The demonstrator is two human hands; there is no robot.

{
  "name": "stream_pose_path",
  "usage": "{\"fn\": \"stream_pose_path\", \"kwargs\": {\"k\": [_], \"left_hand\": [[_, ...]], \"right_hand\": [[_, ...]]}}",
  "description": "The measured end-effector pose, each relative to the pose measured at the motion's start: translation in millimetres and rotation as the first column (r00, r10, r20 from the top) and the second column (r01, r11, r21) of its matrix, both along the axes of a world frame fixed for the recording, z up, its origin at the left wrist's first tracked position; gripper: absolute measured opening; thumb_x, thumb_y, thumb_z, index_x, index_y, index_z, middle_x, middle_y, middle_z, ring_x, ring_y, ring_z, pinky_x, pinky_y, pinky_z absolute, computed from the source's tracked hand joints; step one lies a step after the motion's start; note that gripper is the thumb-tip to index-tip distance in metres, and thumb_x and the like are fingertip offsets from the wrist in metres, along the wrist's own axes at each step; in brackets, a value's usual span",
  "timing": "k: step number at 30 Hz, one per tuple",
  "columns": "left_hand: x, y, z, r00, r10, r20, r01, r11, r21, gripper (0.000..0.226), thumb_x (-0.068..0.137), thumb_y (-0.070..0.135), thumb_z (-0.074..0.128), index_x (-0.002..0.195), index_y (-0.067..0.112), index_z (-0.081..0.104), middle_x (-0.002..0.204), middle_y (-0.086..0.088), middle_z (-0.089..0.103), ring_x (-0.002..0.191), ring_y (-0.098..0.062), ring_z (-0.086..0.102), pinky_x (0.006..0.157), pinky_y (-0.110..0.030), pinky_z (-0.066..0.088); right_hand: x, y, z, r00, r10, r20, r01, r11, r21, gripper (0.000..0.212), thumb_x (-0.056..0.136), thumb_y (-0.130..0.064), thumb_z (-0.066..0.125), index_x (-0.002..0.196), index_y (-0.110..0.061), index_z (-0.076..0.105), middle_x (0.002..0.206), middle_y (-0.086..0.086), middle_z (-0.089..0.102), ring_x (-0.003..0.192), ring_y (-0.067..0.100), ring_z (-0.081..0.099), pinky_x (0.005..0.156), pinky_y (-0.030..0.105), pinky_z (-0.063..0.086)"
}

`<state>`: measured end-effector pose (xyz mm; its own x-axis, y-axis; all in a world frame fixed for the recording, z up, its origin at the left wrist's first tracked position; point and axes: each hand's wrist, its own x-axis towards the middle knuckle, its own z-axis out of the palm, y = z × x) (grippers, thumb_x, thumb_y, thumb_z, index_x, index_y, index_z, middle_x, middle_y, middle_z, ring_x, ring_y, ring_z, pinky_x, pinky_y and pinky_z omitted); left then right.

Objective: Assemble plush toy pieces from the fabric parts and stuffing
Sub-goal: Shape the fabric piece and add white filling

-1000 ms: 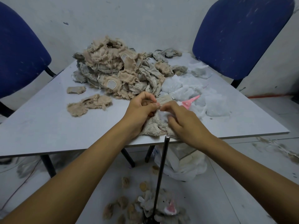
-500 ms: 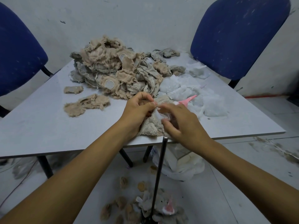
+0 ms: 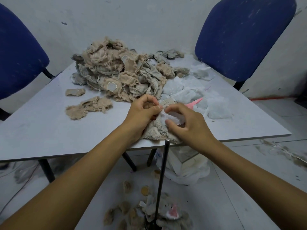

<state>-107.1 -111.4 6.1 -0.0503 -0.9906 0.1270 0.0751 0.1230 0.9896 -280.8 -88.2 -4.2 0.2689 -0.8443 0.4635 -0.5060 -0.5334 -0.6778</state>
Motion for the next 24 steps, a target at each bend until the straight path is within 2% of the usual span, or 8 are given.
{"fn": "stream_pose_path", "kwargs": {"k": [5, 9, 12, 15, 17, 19, 21, 24], "left_hand": [[1, -1, 0, 0.999, 0.016, -0.03, -0.016, 1.0, 0.014, 0.021, 0.089, -0.003, 0.065, 0.081, 0.014, 0.057, 0.066, 0.0, 0.056, 0.055, -0.009, 0.05, 0.052, -0.019, 0.043], [1, 1, 0, 1.0, 0.021, -0.014, -0.021, 1.0, -0.018, 0.021, 0.088, -0.005, 0.065, 0.082, 0.014, 0.058, 0.066, -0.001, 0.054, 0.055, -0.009, 0.049, 0.053, -0.021, 0.043], [1, 2, 0, 1.0, 0.019, 0.004, -0.019, 0.999, -0.041, 0.02, 0.089, -0.005, 0.065, 0.083, 0.013, 0.058, 0.063, 0.001, 0.055, 0.057, -0.01, 0.049, 0.055, -0.02, 0.044], [1, 2, -1, 0.999, 0.034, 0.001, -0.034, 0.998, -0.046, 0.021, 0.09, -0.006, 0.062, 0.083, 0.013, 0.058, 0.068, -0.001, 0.055, 0.063, -0.011, 0.051, 0.06, -0.021, 0.045], [1, 2, 0, 0.999, 0.038, -0.018, -0.038, 0.998, -0.048, 0.022, 0.09, -0.008, 0.061, 0.083, 0.012, 0.057, 0.07, -0.002, 0.055, 0.064, -0.011, 0.05, 0.061, -0.021, 0.045], [1, 2, 0, 0.999, 0.037, -0.013, -0.038, 0.998, -0.049, 0.023, 0.09, -0.008, 0.06, 0.082, 0.013, 0.057, 0.07, -0.002, 0.054, 0.064, -0.011, 0.049, 0.06, -0.02, 0.044], [1, 1, -1, 0.999, 0.038, 0.003, -0.038, 0.998, -0.044, 0.022, 0.09, -0.007, 0.061, 0.082, 0.013, 0.057, 0.07, -0.002, 0.054, 0.065, -0.011, 0.049, 0.061, -0.019, 0.045], [0, 1, -1, 0.999, 0.034, -0.006, -0.034, 0.999, -0.029, 0.021, 0.09, -0.007, 0.062, 0.083, 0.012, 0.058, 0.067, -0.001, 0.055, 0.062, -0.01, 0.051, 0.06, -0.019, 0.046]], "right_hand": [[-10, 0, 6, 0.987, 0.144, 0.067, -0.153, 0.974, 0.166, 0.026, 0.094, -0.009, 0.059, 0.107, -0.032, 0.055, 0.112, -0.021, 0.068, 0.066, 0.021, 0.065, 0.059, 0.029, 0.049], [-10, -5, 5, 0.984, 0.177, 0.032, -0.179, 0.967, 0.179, 0.032, 0.092, -0.004, 0.055, 0.108, -0.031, 0.057, 0.111, -0.018, 0.069, 0.057, 0.014, 0.055, 0.058, 0.017, 0.043], [-7, -10, 3, 0.988, 0.146, -0.047, -0.136, 0.977, 0.166, 0.041, 0.091, -0.005, 0.051, 0.119, -0.034, 0.06, 0.105, -0.02, 0.064, 0.07, 0.003, 0.053, 0.067, 0.016, 0.04], [1, -10, -5, 0.967, 0.078, -0.244, -0.065, 0.996, 0.061, 0.049, 0.092, -0.012, 0.047, 0.136, -0.031, 0.053, 0.098, -0.017, 0.053, 0.094, 0.008, 0.04, 0.076, 0.018, 0.034], [6, -8, -6, 0.958, 0.057, -0.282, -0.062, 0.998, -0.008, 0.046, 0.097, -0.015, 0.048, 0.141, -0.029, 0.052, 0.096, -0.013, 0.057, 0.097, 0.012, 0.042, 0.081, 0.026, 0.035], [7, -10, -5, 0.951, 0.051, -0.306, -0.085, 0.991, -0.099, 0.038, 0.1, -0.024, 0.053, 0.138, -0.026, 0.058, 0.103, -0.021, 0.065, 0.096, 0.015, 0.053, 0.087, 0.029, 0.036], [10, -11, -6, 0.927, -0.016, -0.374, -0.066, 0.976, -0.205, 0.034, 0.1, -0.029, 0.056, 0.134, -0.024, 0.063, 0.13, -0.014, 0.065, 0.107, 0.018, 0.059, 0.09, 0.03, 0.034], [11, -7, -11, 0.96, -0.13, -0.246, 0.054, 0.954, -0.294, 0.03, 0.094, -0.024, 0.068, 0.122, -0.016, 0.071, 0.12, 0.002, 0.066, 0.098, 0.02, 0.059, 0.084, 0.027, 0.041]]}}
